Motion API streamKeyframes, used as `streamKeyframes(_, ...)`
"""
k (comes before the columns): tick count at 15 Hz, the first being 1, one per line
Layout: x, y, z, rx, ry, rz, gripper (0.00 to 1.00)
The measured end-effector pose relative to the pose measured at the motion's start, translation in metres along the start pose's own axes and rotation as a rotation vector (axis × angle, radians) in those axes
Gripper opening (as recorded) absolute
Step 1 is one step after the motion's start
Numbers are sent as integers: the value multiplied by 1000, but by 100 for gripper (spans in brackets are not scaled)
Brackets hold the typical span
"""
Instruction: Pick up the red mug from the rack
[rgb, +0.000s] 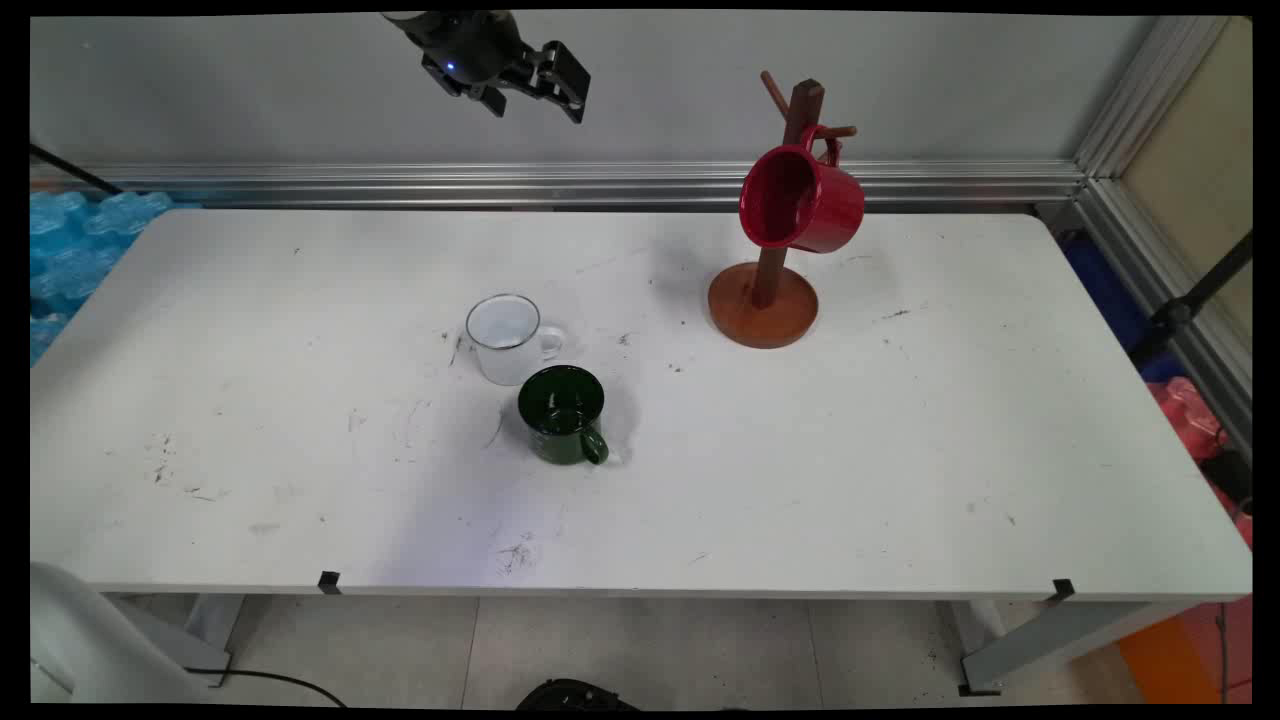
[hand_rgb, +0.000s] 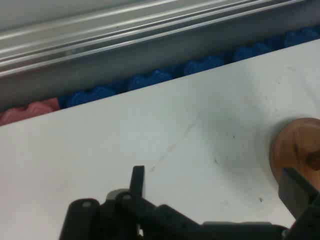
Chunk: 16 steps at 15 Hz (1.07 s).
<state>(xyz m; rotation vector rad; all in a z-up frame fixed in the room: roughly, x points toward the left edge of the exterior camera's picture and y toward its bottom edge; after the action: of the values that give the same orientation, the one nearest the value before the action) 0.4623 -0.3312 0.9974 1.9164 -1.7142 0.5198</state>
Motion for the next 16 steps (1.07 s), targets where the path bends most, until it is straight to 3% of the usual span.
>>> streamKeyframes(3,-1,5,2,-31,5,40,100)
streamKeyframes(6,-2,11,2,-107,15,118,100)
streamKeyframes(11,-7,34,-6,-273,17,238,100)
streamKeyframes(16,-12,65,-14,-435,20,304,100)
